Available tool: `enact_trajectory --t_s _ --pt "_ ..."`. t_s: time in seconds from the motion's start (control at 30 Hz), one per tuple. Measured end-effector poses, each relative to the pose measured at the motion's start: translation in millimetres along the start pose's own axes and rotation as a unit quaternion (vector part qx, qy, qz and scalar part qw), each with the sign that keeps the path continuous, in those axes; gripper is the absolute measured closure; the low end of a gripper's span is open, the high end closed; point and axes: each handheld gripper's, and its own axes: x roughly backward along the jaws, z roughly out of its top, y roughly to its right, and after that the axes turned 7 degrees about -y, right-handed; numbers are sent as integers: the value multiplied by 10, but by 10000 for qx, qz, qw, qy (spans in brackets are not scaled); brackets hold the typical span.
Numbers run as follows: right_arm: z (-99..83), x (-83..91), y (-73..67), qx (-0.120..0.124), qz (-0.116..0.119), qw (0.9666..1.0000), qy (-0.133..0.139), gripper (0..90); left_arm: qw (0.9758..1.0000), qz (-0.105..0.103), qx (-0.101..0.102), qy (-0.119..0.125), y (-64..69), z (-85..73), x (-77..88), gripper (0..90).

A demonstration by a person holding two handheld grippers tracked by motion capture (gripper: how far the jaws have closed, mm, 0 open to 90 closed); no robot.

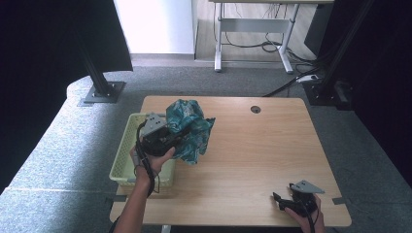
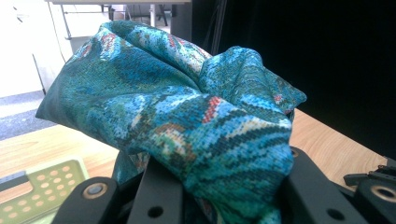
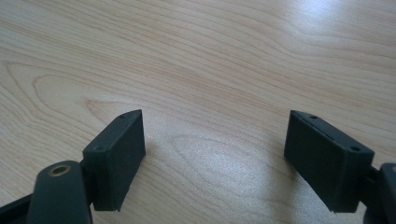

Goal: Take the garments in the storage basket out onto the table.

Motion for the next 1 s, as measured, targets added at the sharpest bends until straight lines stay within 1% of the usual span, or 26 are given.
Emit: enact_trajectory --t_s 0.23,0.6,1.0 --pt "0 0 0 1 -1 10000 1 195 10000 -17 -38 -29 46 8 -40 740" --pt "0 0 -1 -6 1 10000 2 195 9998 -108 -148 43 169 100 -52 740" --pt "-2 1 1 -3 3 10000 5 195 9997 -199 -139 -27 233 73 -172 740"
